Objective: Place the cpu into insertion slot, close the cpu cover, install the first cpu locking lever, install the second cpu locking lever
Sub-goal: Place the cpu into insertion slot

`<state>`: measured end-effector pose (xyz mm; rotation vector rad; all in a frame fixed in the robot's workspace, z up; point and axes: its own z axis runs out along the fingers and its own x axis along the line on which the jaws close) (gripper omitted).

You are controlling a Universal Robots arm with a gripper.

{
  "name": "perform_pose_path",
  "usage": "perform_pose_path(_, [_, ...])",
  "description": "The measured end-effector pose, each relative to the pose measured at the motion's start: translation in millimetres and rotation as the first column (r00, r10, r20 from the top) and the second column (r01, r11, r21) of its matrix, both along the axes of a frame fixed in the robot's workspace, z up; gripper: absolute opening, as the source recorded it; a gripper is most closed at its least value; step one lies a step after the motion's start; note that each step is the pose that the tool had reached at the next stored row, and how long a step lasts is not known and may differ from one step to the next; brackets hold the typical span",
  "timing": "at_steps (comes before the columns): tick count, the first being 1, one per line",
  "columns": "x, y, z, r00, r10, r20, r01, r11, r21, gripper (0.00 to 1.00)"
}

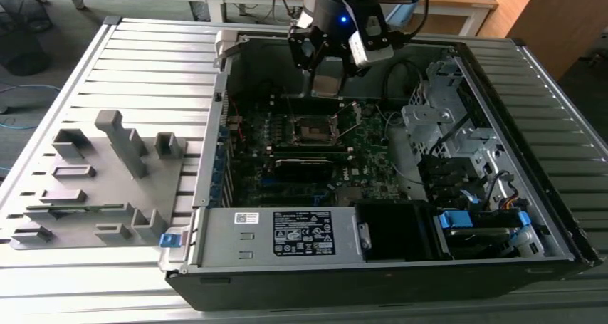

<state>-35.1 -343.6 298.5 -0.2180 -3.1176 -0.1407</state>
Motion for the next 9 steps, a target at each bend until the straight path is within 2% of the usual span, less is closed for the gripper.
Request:
perform_pose_path(5, [0.0,0.0,-0.1,1.0,-0.006,0.0002,0.006,1.0,0.0,0.54])
perform_pose_path(9, [0.0,0.0,-0.6,0.9981,-0.062,0.0001,0.062,0.9981,0.0001,0.54])
